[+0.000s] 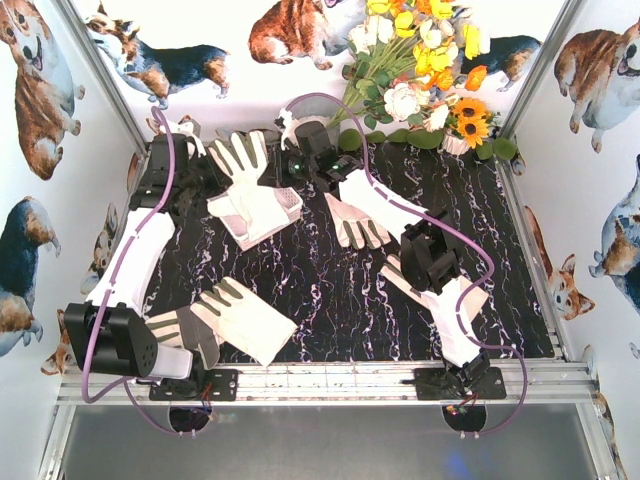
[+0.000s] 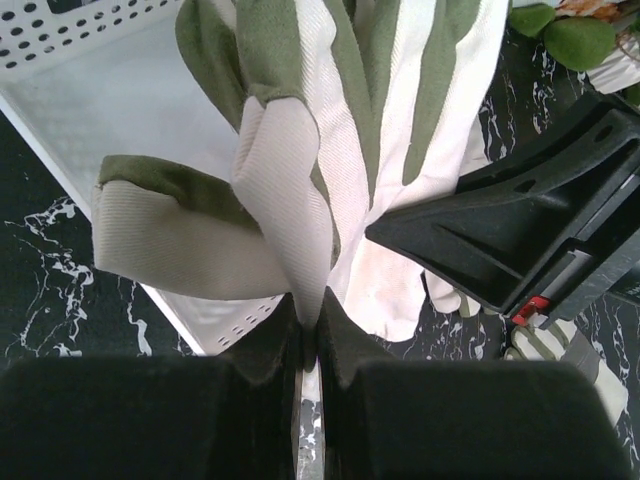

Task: Put the gloves into the storage basket
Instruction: Place the glove in the bin, then pick up the glove from the center of the board.

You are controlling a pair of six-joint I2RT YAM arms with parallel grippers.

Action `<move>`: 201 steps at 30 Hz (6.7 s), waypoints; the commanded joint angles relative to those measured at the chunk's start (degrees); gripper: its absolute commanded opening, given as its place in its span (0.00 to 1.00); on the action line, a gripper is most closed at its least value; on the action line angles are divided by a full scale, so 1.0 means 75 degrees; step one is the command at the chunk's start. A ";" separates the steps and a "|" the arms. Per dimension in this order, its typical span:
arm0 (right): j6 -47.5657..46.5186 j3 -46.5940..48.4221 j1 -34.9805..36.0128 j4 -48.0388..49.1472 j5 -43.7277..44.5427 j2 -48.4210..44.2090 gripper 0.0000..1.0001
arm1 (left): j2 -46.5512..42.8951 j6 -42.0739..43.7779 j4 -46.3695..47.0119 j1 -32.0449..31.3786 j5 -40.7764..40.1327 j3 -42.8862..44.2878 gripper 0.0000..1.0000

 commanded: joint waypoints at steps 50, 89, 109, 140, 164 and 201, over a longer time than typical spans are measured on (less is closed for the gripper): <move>-0.0501 0.1103 -0.0081 -0.1169 0.0134 0.1054 0.00 | 0.1560 0.0221 0.0566 0.0693 0.1477 -0.0784 0.00; -0.1433 0.1673 0.0400 -0.2235 0.3400 0.2135 0.03 | 0.3761 0.1534 0.0204 0.0582 -0.0141 0.0227 0.00; -0.1543 0.0927 0.0474 -0.2173 0.2827 -0.0297 0.52 | 0.4356 0.1441 0.0788 0.0485 0.0606 0.0285 0.00; -0.0606 -0.2314 -0.0022 -0.1214 0.3120 -0.2683 0.55 | 0.3911 -0.0893 0.1308 0.0119 0.0735 -0.0392 0.17; -0.0071 -0.6828 -0.1161 -0.0952 0.2736 -0.7389 0.60 | -0.0924 0.0279 -0.0241 0.0113 -0.1566 -0.1822 0.75; 0.1202 -0.9795 -0.1434 -0.0907 0.2947 -1.0227 0.62 | -0.2488 -0.5178 -0.2739 0.0125 -0.3419 -0.5811 0.43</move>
